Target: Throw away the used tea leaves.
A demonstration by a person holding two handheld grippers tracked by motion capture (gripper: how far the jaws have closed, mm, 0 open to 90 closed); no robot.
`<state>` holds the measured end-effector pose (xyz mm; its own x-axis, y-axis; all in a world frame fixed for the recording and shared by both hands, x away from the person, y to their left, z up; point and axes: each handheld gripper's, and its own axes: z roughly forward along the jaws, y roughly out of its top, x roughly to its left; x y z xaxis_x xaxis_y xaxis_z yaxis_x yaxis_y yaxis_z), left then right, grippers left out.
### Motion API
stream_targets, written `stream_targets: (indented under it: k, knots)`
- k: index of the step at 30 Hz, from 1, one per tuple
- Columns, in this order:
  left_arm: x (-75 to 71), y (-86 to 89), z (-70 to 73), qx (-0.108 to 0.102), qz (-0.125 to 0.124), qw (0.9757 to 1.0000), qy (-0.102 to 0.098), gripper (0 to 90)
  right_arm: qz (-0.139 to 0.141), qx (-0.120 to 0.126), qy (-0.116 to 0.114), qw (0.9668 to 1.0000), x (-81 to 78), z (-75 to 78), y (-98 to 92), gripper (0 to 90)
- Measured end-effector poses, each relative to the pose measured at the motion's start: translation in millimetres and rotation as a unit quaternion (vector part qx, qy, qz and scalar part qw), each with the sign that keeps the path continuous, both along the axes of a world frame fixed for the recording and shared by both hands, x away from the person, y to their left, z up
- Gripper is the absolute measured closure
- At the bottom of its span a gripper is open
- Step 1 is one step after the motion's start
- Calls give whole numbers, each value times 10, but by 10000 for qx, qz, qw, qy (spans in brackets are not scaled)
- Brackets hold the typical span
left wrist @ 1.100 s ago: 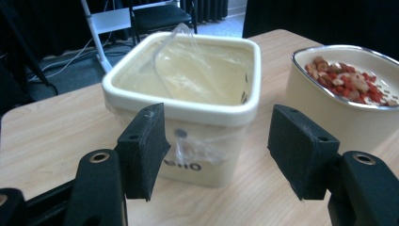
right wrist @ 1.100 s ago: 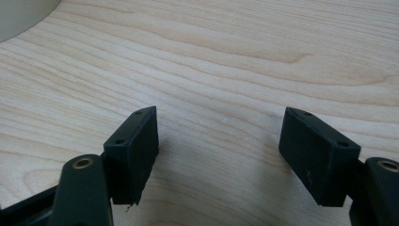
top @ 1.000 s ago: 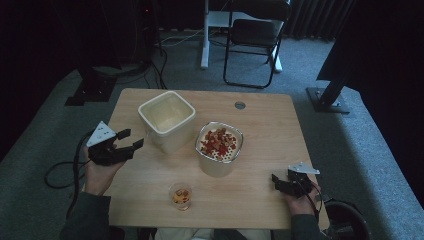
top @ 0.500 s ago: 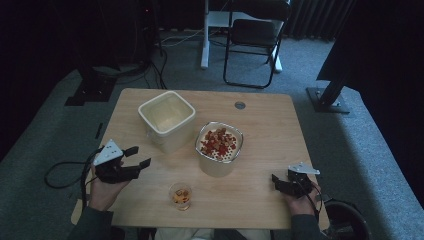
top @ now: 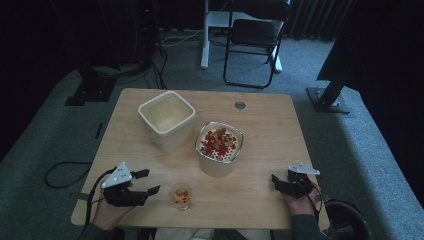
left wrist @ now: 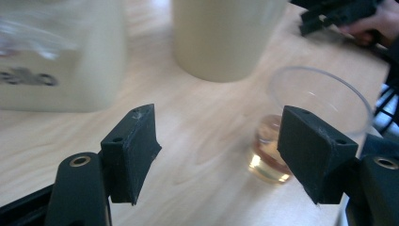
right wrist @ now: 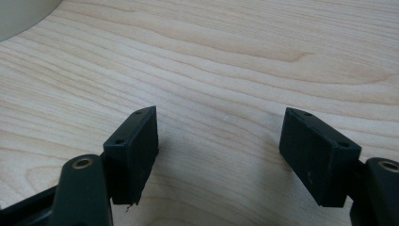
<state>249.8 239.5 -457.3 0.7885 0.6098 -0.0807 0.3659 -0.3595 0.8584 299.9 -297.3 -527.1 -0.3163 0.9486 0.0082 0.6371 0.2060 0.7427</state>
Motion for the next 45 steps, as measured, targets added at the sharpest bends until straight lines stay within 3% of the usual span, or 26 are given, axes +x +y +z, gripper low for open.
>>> stream_targets:
  k: [3, 7, 14, 20, 25, 30, 35, 45]
  knots:
    - [-51, -87, -50, 16, -203, 9998, 59, 290, 0, 0, -1, 10000, 0, 0, 0, 280]
    - [-129, -201, -83, 101, -377, 9992, -20, 253, -2, 3, 3, 10000, 0, 0, 0, 280]
    - [-164, -338, -169, 40, -634, 9980, 40, 206, -2, 4, 5, 10000, 0, 0, 0, 279]
    - [-190, -411, -221, 122, -698, 9975, 9, 209, 1, 3, 5, 10000, 0, 0, 0, 278]
    - [-210, -439, -243, 99, -802, 9967, 16, 268, 4, 3, 6, 10000, 0, 0, -1, 278]
    - [-130, -506, -327, 223, -861, 9960, 100, 371, 3, 3, 6, 10000, 0, 0, 0, 278]
    - [-45, -617, -364, 368, -945, 9948, 22, 444, 4, 2, 4, 10000, 0, 0, 0, 278]
    - [214, -1038, -402, 377, -1356, 9900, 52, 499, -16, -15, -4, 10000, -7, 0, 6, 279]
